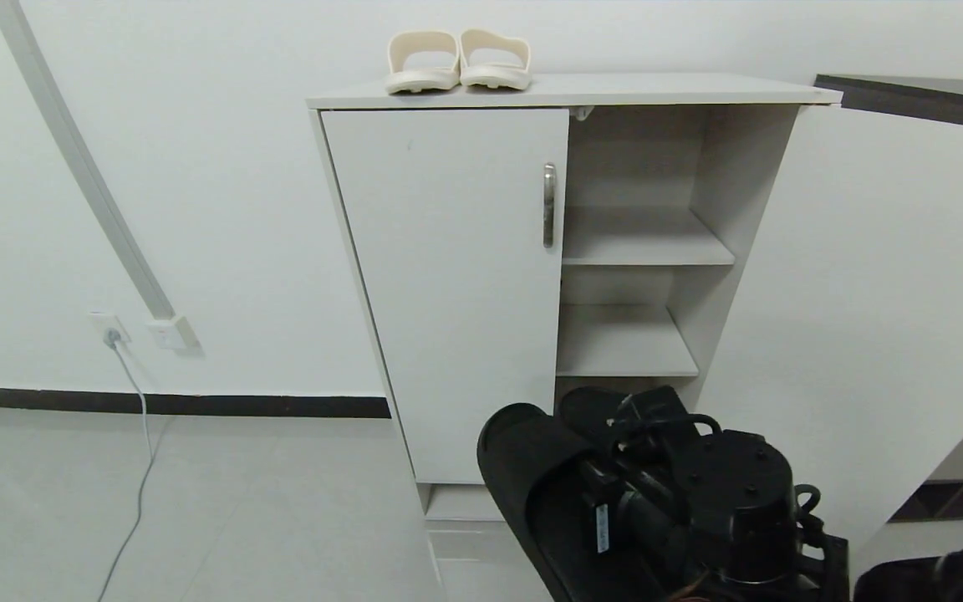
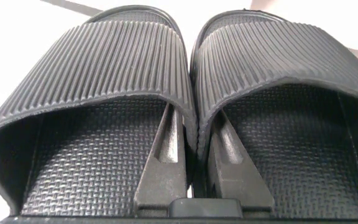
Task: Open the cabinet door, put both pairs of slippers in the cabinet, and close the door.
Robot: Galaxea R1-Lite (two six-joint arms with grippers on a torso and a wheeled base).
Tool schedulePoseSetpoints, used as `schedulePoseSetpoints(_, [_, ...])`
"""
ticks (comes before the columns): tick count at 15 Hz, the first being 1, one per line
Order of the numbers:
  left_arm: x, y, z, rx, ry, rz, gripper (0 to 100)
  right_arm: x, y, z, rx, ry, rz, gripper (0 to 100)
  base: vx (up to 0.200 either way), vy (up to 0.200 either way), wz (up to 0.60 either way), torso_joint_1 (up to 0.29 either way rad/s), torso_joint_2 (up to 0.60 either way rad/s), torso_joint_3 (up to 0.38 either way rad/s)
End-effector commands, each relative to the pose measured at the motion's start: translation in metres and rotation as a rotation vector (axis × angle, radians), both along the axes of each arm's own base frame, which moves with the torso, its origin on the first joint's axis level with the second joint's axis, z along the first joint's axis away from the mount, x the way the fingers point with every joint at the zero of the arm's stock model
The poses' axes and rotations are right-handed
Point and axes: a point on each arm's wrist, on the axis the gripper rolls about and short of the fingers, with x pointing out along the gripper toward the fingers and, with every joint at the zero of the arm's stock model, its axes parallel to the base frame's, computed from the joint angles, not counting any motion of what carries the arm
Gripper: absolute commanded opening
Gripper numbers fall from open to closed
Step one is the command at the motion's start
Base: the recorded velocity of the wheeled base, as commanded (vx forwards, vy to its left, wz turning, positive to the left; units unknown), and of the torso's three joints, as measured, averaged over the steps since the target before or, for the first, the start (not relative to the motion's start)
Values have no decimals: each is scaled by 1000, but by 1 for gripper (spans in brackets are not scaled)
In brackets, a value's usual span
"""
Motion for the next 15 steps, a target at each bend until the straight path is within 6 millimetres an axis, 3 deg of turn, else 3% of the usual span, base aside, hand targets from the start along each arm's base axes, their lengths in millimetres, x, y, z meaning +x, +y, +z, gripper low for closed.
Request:
schedulePoseSetpoints(1, [0, 0, 0, 2, 3, 0, 0, 13, 15, -27, -63, 16, -98, 0, 0, 0, 0, 0, 0, 0])
schedulePoseSetpoints(6, [0, 0, 0, 3, 3, 0, 0, 32, 24, -34, -41, -50, -251, 0, 0, 0, 0, 0, 0, 0])
schedulePoseSetpoints(13, [0, 0, 0, 2, 2, 0, 0, 51, 19, -39, -25, -71, -325, 0, 0, -200, 0, 4, 2, 3])
schedulePoseSetpoints(15, [0, 0, 0, 0, 2, 0, 0, 52, 18, -36, -14, -80, -331, 0, 0, 0, 0, 0, 0, 0])
